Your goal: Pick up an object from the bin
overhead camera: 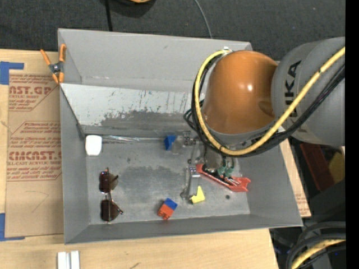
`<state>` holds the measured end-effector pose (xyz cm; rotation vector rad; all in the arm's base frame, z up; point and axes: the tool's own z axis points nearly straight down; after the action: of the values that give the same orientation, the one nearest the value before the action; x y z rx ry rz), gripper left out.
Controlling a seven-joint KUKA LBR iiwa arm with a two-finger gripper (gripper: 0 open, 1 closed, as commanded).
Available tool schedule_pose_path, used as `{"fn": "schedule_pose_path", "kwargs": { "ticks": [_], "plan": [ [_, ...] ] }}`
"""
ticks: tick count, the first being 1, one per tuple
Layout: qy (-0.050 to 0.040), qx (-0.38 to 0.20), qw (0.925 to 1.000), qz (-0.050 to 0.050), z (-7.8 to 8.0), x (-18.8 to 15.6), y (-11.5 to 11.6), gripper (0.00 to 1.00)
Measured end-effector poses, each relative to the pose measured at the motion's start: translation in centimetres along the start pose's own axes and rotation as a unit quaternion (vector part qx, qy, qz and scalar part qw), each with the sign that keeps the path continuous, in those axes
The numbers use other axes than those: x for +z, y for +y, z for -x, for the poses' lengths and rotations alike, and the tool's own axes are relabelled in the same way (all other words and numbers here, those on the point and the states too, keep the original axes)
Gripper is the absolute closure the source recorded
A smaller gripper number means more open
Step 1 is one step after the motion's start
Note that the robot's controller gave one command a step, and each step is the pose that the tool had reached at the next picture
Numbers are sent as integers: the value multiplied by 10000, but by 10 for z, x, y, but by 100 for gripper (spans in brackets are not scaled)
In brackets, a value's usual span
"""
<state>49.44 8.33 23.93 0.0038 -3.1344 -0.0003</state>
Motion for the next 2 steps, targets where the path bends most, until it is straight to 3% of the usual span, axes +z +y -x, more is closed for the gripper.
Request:
{"fn": "schedule_pose_path", "kwargs": {
  "ticks": [1, 2],
  "plan": [
    [-41, 9, 10000, 5, 1, -4, 0, 0],
    [-55, -480, 9988, 5, -1, 26, -14, 0]
  ]
}}
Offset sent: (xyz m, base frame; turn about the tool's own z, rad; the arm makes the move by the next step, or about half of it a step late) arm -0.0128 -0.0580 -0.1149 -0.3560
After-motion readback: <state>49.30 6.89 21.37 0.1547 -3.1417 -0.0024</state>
